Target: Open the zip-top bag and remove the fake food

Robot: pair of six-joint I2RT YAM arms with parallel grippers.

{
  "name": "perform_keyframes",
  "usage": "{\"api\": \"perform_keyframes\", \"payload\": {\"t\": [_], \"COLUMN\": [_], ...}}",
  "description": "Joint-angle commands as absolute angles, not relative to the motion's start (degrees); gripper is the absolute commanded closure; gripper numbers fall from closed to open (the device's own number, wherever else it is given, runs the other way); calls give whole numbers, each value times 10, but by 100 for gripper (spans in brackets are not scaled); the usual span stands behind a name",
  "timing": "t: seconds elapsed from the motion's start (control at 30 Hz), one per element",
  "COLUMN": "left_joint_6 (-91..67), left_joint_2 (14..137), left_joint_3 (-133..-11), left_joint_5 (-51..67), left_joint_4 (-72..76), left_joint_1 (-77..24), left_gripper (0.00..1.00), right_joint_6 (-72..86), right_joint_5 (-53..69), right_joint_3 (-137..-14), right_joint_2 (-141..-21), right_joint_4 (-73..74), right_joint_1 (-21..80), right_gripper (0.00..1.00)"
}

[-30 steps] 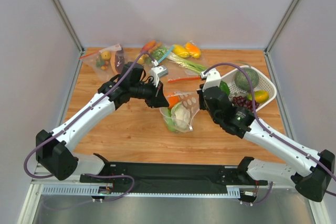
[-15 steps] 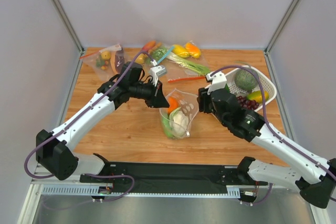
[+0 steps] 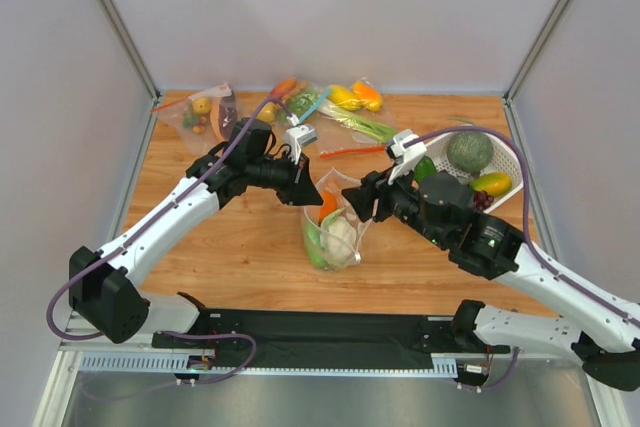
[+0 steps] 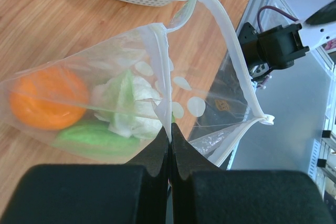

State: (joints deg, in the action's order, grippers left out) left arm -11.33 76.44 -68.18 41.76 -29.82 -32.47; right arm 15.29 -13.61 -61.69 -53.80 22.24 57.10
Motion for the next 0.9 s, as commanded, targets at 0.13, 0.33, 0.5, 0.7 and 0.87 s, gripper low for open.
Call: {"api": "perform_keyframes", "payload": {"t": [0.13,0.33,0.5,0.7,0.87], "left_joint_6": [-124,-125,-127,-129,-133], "left_joint_2": [766,767,768,773,780], "left_joint_3": [-681,-680,-680,-676,-672], "left_joint_5": [433,434,434,428,423], "left_joint_4": [-282,-282,-282,-275,-273], "left_joint_1": [-323,-323,-323,-323,-324], "left_gripper": [100,100,100,100,100], "right_joint_6": [200,221,237,251,264], "right_joint_5": [-80,-112,-133,-157,-160], "right_joint_3": [-621,-596,-573,-540,-519], "right_joint_2": [-634,-652,-663,-672,-686], "right_joint_4": [171,161,173,184,181], "right_joint_1": [573,571,571,572,572], "right_gripper": [48,49,50,50,50]}}
